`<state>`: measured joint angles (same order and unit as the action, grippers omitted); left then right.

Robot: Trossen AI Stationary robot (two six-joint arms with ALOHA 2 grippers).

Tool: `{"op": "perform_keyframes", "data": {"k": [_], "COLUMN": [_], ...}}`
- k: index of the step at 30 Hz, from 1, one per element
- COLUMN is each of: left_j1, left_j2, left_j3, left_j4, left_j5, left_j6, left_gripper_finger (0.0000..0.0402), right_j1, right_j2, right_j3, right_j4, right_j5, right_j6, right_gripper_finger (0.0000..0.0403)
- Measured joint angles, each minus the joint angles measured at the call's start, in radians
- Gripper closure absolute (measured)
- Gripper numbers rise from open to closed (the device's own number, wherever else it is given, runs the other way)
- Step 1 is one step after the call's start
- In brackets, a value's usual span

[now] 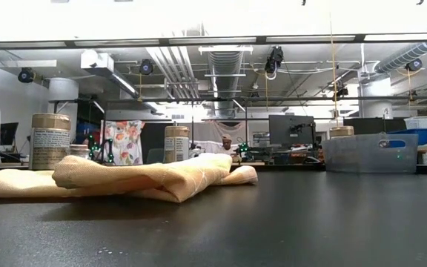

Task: Sort spices by type
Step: Put the red spice can into the transparent bin

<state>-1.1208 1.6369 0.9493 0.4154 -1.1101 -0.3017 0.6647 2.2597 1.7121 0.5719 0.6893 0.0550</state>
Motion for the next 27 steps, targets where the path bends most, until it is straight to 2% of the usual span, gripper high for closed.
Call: {"op": "perform_keyframes", "data": {"k": [5,6,11,14,18,24,27], "left_j1": [0.002,0.002,0.013,0.021,0.024,0.024,0.024], "left_j2": [0.002,0.002,0.002,0.002,0.002,0.002,0.0], "left_j3": [0.002,0.002,0.003,0.003,0.004,0.003,0.004], "left_j4": [0.004,0.003,0.005,0.004,0.004,-0.002,-0.002], "left_j5": [-0.007,-0.008,-0.026,-0.025,-0.021,-0.013,0.002], "left_j6": [0.024,0.025,0.035,0.038,0.065,0.054,0.03], "left_gripper_finger": [0.0235,0.0235,0.0233,0.0233,0.0232,0.022,0.0193], "right_j1": [-0.009,-0.012,-0.038,-0.054,-0.061,-0.06,-0.056], "right_j2": [0.0,0.0,0.0,0.0,0.0,0.0,0.0], "right_j3": [-0.001,-0.001,-0.001,-0.001,0.0,0.0,0.0], "right_j4": [-0.001,-0.001,0.003,0.002,-0.031,-0.056,-0.067], "right_j5": [-0.004,-0.008,-0.043,-0.073,-0.077,-0.088,-0.071], "right_j6": [-0.007,-0.008,0.001,0.0,-0.003,-0.003,-0.015], "right_gripper_finger": [0.0238,0.0227,0.0109,0.0078,0.0098,0.0197,0.0197]}}
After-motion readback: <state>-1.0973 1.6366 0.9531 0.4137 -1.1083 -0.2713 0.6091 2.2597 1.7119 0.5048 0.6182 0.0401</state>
